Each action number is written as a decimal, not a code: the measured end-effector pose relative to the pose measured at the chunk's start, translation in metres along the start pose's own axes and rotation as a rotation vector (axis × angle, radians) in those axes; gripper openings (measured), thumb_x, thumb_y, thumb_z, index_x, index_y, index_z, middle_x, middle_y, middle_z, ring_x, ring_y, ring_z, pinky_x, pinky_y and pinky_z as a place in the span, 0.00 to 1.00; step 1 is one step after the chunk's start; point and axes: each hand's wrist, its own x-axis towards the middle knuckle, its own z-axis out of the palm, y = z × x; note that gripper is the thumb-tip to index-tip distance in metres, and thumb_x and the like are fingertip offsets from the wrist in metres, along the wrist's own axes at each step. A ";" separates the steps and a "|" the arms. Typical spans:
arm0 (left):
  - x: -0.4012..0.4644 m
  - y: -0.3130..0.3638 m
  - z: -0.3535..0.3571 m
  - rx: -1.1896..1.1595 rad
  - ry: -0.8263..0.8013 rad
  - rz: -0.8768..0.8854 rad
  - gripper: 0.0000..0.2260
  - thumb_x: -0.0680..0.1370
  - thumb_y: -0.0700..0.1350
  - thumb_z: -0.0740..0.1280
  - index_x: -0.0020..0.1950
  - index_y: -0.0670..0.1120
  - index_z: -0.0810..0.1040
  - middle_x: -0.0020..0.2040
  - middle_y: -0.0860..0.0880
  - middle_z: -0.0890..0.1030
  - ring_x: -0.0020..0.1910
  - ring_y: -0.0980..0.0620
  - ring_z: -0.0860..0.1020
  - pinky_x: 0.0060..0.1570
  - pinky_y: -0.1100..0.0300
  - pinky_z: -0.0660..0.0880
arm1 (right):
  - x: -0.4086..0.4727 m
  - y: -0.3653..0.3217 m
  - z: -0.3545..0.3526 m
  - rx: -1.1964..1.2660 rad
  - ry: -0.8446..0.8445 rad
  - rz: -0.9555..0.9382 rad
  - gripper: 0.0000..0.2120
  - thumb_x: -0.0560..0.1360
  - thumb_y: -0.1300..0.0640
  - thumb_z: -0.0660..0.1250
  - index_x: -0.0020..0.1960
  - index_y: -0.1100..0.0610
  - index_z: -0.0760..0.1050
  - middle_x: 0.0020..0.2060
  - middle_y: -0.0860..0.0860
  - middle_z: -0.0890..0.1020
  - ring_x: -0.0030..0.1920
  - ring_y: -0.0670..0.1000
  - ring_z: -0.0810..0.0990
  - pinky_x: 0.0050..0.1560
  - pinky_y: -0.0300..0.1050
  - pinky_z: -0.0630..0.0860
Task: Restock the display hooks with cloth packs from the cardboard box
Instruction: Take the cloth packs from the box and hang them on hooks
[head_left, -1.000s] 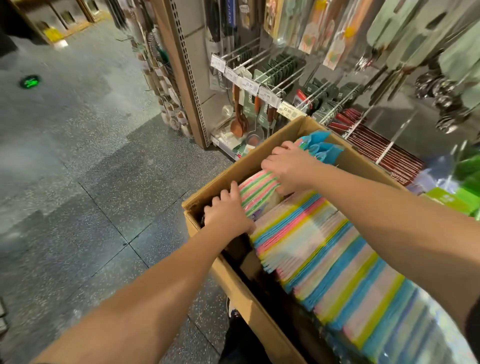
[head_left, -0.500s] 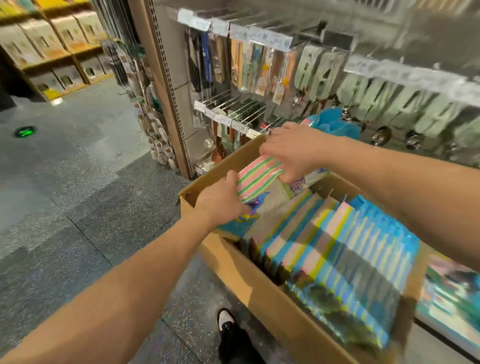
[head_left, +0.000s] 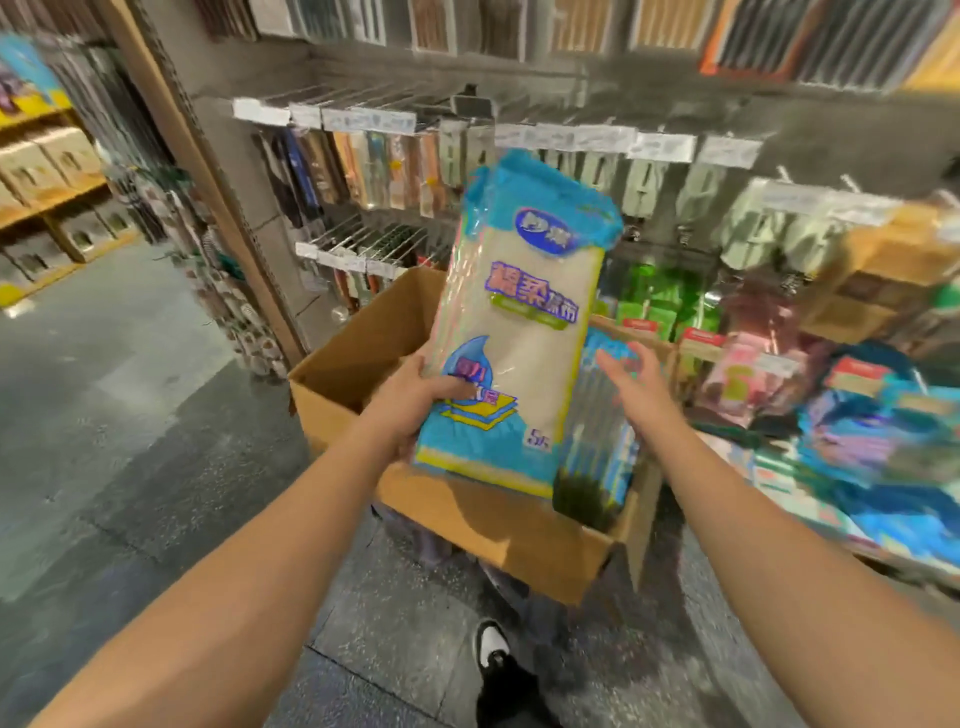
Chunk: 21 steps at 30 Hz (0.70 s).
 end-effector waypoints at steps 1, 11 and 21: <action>-0.008 -0.005 0.017 -0.060 -0.056 -0.006 0.21 0.70 0.33 0.74 0.60 0.40 0.73 0.46 0.39 0.86 0.38 0.41 0.85 0.36 0.48 0.83 | -0.012 0.011 -0.015 0.140 -0.085 0.128 0.33 0.76 0.41 0.68 0.75 0.53 0.62 0.64 0.54 0.75 0.44 0.46 0.79 0.42 0.42 0.74; -0.061 -0.062 0.246 -0.050 -0.431 -0.112 0.34 0.61 0.41 0.76 0.64 0.31 0.72 0.49 0.32 0.82 0.40 0.40 0.83 0.42 0.47 0.82 | -0.092 0.042 -0.236 0.788 -0.053 0.207 0.26 0.76 0.35 0.53 0.52 0.47 0.86 0.53 0.51 0.85 0.54 0.52 0.84 0.53 0.48 0.81; -0.124 -0.133 0.576 0.058 -0.800 -0.197 0.19 0.66 0.38 0.73 0.57 0.38 0.78 0.47 0.37 0.85 0.40 0.41 0.84 0.42 0.47 0.83 | -0.158 0.151 -0.551 0.707 0.397 0.227 0.33 0.68 0.46 0.70 0.71 0.55 0.70 0.62 0.57 0.81 0.62 0.58 0.80 0.55 0.54 0.81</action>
